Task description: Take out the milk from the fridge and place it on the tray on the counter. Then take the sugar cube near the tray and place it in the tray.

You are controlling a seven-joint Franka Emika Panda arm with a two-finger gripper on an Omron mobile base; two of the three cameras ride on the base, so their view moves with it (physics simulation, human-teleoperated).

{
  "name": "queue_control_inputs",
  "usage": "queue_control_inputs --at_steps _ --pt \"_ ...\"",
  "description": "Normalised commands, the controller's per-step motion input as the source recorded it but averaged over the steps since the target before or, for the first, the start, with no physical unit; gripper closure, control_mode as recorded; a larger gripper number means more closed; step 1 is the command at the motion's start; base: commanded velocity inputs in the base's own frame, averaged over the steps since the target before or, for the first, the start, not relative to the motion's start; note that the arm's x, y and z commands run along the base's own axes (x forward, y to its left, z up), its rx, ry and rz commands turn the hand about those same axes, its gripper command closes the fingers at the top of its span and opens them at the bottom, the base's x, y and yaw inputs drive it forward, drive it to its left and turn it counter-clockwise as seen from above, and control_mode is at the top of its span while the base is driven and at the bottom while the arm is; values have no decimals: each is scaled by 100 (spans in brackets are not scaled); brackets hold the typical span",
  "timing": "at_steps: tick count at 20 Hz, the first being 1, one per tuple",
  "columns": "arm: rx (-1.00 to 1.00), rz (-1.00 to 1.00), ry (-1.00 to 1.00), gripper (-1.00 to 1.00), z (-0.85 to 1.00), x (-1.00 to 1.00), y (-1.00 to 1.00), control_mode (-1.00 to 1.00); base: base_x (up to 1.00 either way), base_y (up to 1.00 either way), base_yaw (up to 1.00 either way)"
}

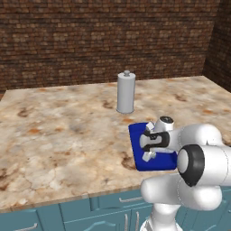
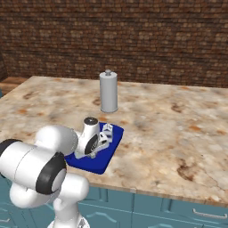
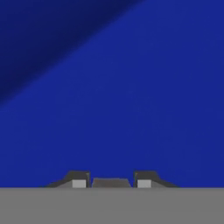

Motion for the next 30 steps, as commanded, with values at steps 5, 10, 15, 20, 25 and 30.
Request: queue_control_inputs --at_steps 5,10,15,20,25,30 --pt "0 0 0 -100 4 -3 0 -100 0 0 0" --pt "0 0 0 -100 34 -21 0 -100 0 0 0" --pt "0 -2 0 -100 86 -35 0 -100 0 0 0" --pt "0 -10 0 -100 100 -46 0 -100 0 0 0" --pt "0 -26 -18 -100 100 -62 -1 -100 0 0 0" --pt "1 -45 -32 -100 100 -73 0 -100 0 0 0"
